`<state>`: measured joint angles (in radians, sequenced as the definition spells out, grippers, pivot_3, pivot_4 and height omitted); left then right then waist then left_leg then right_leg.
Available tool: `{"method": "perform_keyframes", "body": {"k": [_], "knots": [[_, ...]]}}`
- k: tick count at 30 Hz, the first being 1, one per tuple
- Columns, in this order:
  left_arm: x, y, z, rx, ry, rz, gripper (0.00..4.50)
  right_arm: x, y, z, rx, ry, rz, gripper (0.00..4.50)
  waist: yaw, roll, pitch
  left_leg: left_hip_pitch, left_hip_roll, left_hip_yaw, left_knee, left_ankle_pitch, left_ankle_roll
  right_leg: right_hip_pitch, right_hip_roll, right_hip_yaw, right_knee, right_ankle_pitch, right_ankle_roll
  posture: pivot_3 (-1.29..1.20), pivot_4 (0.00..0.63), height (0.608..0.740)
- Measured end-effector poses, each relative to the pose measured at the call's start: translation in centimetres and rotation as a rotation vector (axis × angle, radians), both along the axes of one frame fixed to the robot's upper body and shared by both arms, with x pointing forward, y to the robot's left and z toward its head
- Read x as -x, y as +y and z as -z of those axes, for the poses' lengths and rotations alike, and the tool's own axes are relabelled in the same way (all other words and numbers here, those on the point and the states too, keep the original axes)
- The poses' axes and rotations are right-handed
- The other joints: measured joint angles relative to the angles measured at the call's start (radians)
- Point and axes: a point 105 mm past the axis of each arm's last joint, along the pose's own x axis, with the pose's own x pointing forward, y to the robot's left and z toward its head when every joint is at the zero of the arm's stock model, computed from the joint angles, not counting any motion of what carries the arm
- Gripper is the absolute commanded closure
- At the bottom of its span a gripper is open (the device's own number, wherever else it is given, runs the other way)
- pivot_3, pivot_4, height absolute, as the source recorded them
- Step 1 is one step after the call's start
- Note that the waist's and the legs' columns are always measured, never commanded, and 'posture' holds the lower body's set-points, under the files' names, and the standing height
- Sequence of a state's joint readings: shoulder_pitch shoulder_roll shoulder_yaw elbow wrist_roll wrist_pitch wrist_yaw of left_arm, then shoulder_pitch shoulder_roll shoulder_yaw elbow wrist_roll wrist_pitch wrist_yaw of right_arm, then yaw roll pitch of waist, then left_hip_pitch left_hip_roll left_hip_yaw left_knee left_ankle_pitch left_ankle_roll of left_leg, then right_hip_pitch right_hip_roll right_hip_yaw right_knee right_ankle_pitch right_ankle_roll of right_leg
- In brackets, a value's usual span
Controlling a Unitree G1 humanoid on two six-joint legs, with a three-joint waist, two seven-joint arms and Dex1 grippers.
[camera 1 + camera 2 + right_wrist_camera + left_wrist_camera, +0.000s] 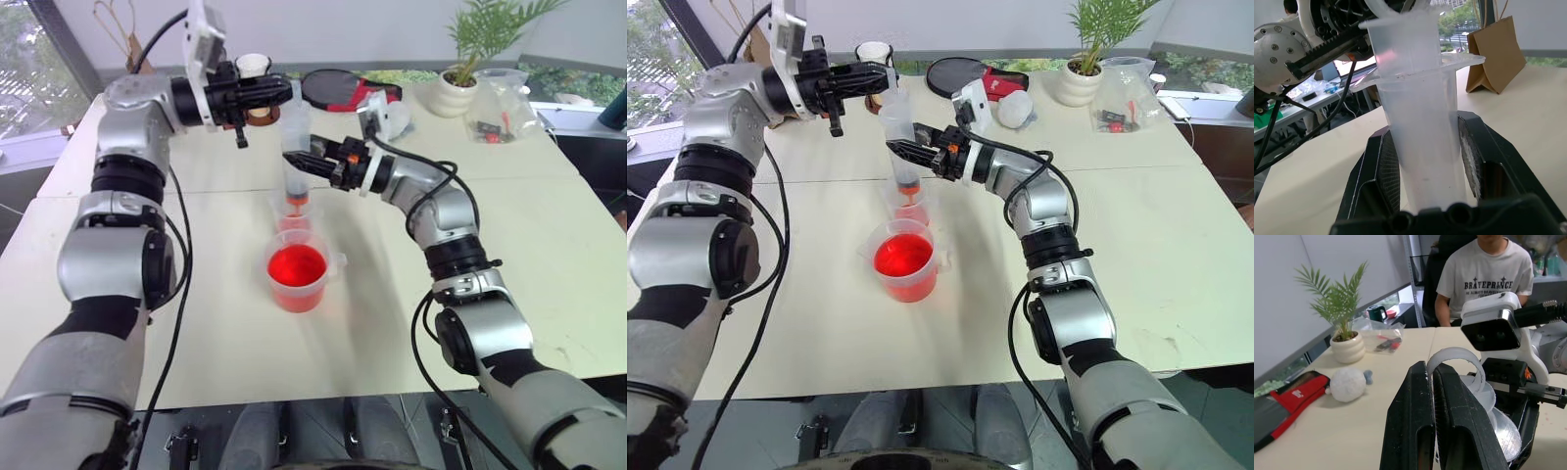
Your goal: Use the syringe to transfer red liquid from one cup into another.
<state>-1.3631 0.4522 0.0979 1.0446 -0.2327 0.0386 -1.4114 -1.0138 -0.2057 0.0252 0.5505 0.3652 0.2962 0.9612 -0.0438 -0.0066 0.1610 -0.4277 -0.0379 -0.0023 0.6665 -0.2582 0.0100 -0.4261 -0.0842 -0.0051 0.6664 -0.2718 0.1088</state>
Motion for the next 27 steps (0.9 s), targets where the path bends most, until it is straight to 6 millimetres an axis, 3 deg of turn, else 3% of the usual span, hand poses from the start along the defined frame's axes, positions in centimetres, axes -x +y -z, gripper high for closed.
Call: {"method": "perform_keyframes", "body": {"k": [19,23,27], "knots": [[0.0,0.3,1.2,0.018,0.008,-0.023,4.42,-0.3,0.1,-0.1,0.021,-0.006,0.001,3.10,0.001,0.000,0.000,0.000,0.000,0.000,0.000,0.000,-0.001,0.000,0.000,0.000,0.000,0.000,0.000,0.00,0.150,0.740],[0.0,0.4,1.1,0.043,0.033,-0.015,3.17,-0.6,-0.2,-0.3,0.014,-0.007,0.027,3.10,0.001,0.000,0.000,0.000,0.000,0.000,0.000,0.000,-0.001,0.000,0.000,0.000,0.000,0.000,0.000,0.00,0.150,0.740],[0.1,0.4,0.8,0.088,0.071,0.003,1.13,-0.7,-0.5,-2.1,-0.021,-0.048,0.047,3.10,0.000,0.000,0.000,0.000,0.000,0.000,0.000,0.000,-0.001,0.000,0.000,0.000,0.000,0.000,0.000,0.00,0.150,0.740]]}}
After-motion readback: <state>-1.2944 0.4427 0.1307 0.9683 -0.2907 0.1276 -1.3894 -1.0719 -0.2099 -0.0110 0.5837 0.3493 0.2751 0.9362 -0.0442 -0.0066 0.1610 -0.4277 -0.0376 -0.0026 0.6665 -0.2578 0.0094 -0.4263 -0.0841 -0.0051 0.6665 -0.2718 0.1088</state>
